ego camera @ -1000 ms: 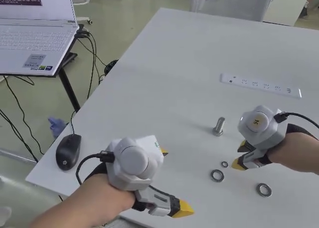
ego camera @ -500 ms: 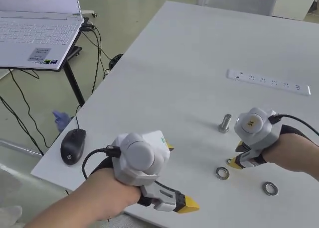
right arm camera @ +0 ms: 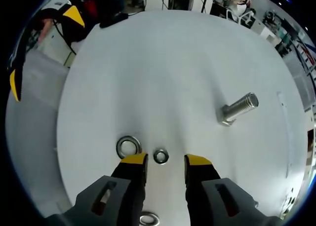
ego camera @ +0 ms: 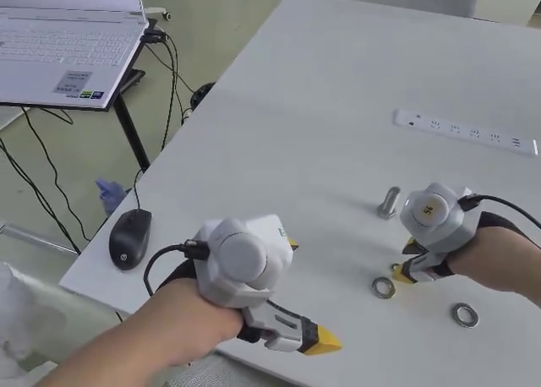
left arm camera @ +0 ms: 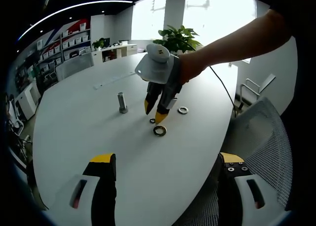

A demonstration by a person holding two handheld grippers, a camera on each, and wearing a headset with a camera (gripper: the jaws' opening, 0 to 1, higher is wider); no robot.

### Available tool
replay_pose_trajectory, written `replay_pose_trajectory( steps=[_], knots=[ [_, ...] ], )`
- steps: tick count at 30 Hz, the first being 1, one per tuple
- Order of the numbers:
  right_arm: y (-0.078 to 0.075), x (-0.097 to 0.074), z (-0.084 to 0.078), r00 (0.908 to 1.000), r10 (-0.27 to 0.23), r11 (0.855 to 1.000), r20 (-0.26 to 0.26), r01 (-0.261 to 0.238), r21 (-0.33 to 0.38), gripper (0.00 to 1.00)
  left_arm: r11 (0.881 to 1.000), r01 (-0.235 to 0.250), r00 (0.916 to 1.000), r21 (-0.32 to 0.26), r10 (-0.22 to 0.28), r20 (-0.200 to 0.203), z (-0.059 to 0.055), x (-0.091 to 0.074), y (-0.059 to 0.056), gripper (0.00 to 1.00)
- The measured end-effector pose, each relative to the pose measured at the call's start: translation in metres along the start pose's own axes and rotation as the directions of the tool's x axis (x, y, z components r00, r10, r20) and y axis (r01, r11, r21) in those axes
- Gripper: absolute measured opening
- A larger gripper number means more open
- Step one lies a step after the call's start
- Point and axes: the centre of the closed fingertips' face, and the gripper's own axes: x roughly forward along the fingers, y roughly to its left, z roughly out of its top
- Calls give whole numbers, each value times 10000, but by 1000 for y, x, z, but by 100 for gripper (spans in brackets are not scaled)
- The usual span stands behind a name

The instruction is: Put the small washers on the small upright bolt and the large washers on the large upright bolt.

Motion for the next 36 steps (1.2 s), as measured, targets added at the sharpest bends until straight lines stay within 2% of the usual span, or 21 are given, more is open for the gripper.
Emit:
replay_pose_trajectory(
  steps=[5, 8, 18, 22, 26, 31, 36],
  knots=[
    [0, 0, 0, 10000, 27, 10000, 53, -27, 91, 31, 10000, -19, 10000, -35, 19, 32, 0, 1, 1, 84],
    [4, 1, 0, 9998, 177, 9997, 82, -178, 172, 27, 10000, -26, 10000, -33, 26, 32, 0, 1, 0, 84],
    [9, 0, 0, 9999, 116, 9994, -46, -115, 336, 23, 10000, -44, 10000, -46, 44, 66, 0, 0, 0, 84],
    [8, 0, -1, 9993, 69, 9998, -357, -61, 209, 15, 10000, -4, 10000, -13, 4, 37, -1, 1, -2, 83],
    [6, 0, 0, 9982, 131, 9997, -581, -119, 209, 15, 10000, -20, 10000, -32, 20, 58, 0, 0, -1, 83],
    [7, 2, 0, 9913, 171, 9998, -1304, -186, -101, 15, 10000, -52, 10000, -41, 53, 64, -1, 0, 1, 83],
    [6, 4, 0, 9841, 193, 9998, -1768, -207, -58, 15, 10000, -61, 9999, -68, 62, 90, -1, 0, 1, 83]
  ],
)
